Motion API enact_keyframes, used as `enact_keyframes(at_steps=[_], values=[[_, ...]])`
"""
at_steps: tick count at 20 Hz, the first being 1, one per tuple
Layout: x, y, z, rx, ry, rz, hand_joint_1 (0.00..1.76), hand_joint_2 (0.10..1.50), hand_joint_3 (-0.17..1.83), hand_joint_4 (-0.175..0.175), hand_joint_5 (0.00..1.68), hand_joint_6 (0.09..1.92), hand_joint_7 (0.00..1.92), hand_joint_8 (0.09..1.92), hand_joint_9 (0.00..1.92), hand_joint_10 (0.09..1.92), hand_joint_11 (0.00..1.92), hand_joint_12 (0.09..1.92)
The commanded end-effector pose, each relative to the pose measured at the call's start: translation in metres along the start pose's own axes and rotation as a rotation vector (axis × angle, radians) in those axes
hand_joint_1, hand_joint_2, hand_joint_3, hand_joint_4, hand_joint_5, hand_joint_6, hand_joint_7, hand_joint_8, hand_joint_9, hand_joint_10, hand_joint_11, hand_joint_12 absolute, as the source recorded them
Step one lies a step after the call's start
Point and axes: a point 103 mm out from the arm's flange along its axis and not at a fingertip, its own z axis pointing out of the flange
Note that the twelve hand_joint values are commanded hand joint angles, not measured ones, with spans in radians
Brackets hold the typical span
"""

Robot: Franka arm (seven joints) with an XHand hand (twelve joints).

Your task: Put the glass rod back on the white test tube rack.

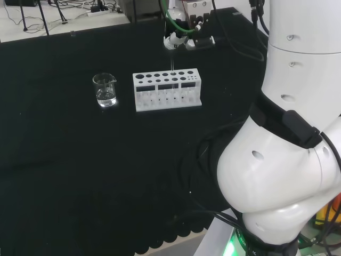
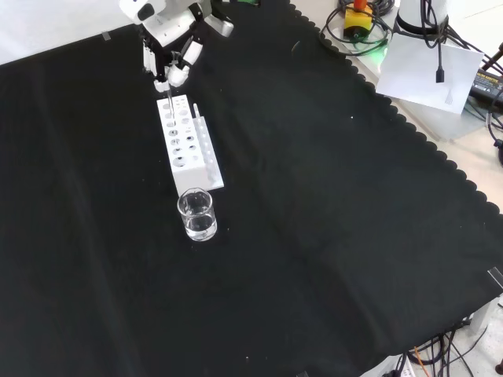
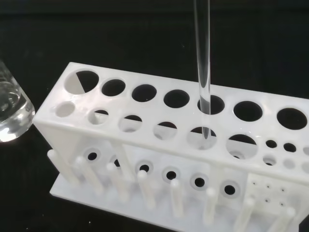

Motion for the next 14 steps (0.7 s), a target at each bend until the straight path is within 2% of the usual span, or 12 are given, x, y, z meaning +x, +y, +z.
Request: enact_keyframes(at_steps=[1,2,4,5,6,7,10,14], values=[[-0.004,-0.002,0.003,0.015,0.025,-0.001,1.30,1.13,-0.17,-0.175,1.35,0.09,1.10,1.15,1.64,0.94,1.65,0.73],[-0.005,-0.003,0.003,0.017,0.026,-0.001,1.31,1.11,-0.17,-0.175,1.35,0.09,1.14,1.08,1.66,0.92,1.66,0.71],[-0.006,-0.007,0.002,0.013,0.003,-0.005,1.35,1.07,-0.17,-0.172,1.17,0.44,1.27,0.70,1.73,0.87,1.74,0.66],[-0.005,-0.008,0.002,0.001,0.004,-0.010,1.39,1.01,-0.17,-0.174,1.04,0.64,1.24,0.66,1.76,0.86,1.78,0.65],[-0.005,-0.010,0.000,-0.009,0.002,-0.015,1.42,0.96,-0.17,-0.175,0.89,0.79,1.14,0.69,1.78,0.85,1.81,0.66],[-0.004,-0.011,-0.001,-0.015,0.000,-0.015,1.45,0.92,-0.17,-0.175,0.75,0.87,1.03,0.74,1.79,0.83,1.84,0.68],[-0.004,-0.013,-0.006,-0.030,-0.014,-0.011,1.48,0.86,-0.17,-0.175,0.48,0.88,0.83,0.81,1.78,0.81,1.89,0.74],[-0.006,-0.020,-0.013,-0.035,-0.023,-0.003,1.49,0.84,-0.17,-0.175,0.37,0.75,0.76,0.83,1.78,0.79,1.91,0.79]])
